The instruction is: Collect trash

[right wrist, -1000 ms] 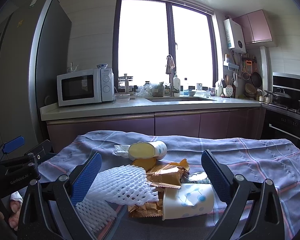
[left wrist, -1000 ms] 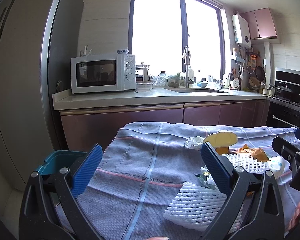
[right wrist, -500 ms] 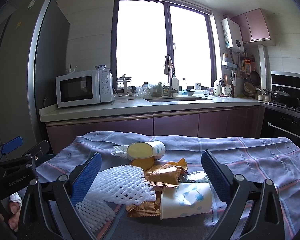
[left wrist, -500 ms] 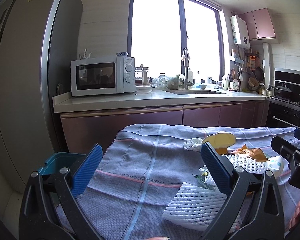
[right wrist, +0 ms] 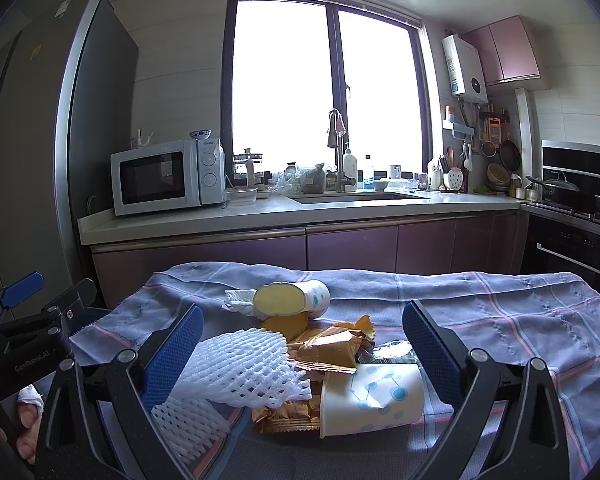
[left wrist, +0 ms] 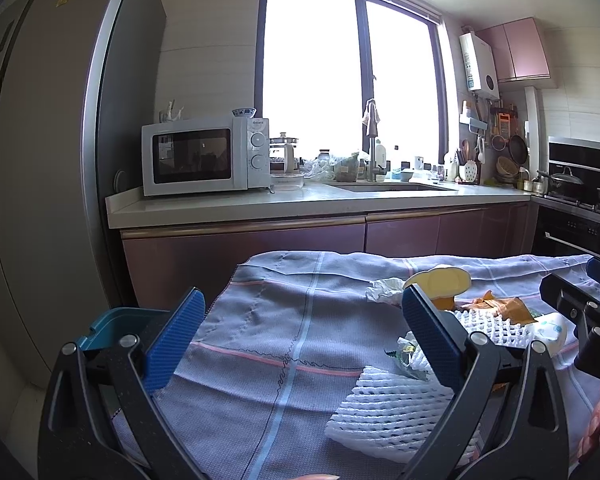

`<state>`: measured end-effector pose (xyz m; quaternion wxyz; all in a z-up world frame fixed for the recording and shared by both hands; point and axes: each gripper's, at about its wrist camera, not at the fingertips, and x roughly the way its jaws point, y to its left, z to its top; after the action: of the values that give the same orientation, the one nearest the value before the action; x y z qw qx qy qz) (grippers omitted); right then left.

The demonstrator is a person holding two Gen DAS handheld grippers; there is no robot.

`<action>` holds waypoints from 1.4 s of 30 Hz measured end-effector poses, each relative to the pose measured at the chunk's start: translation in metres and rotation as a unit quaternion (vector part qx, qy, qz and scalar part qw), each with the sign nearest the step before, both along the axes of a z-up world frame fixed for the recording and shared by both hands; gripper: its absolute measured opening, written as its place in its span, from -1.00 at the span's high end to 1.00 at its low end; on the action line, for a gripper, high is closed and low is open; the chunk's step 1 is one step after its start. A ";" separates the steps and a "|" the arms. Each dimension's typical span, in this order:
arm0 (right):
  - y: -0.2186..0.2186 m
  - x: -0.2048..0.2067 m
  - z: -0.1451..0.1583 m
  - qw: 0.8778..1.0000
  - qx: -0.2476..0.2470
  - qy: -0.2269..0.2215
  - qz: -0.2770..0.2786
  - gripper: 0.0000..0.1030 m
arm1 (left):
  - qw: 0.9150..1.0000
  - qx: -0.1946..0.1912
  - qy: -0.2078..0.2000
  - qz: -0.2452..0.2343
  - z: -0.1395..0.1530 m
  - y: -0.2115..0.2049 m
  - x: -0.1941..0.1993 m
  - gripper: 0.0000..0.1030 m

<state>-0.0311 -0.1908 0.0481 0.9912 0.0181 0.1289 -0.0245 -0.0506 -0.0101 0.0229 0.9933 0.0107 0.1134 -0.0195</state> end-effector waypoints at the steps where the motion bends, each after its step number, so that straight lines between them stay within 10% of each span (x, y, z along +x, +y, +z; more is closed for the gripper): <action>1: 0.000 0.000 0.000 1.000 0.000 0.000 0.000 -0.87 | 1.000 0.000 0.000 0.000 0.000 0.000 0.000 -0.89; 42: 0.004 0.001 -0.013 0.998 0.006 0.039 0.042 -0.87 | 0.998 0.009 0.043 -0.034 -0.016 0.000 0.013 -0.89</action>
<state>-0.0297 -0.1867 0.0351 0.9854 0.0172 0.1684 0.0175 -0.0380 -0.0101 0.0066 0.9861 0.0223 0.1557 -0.0526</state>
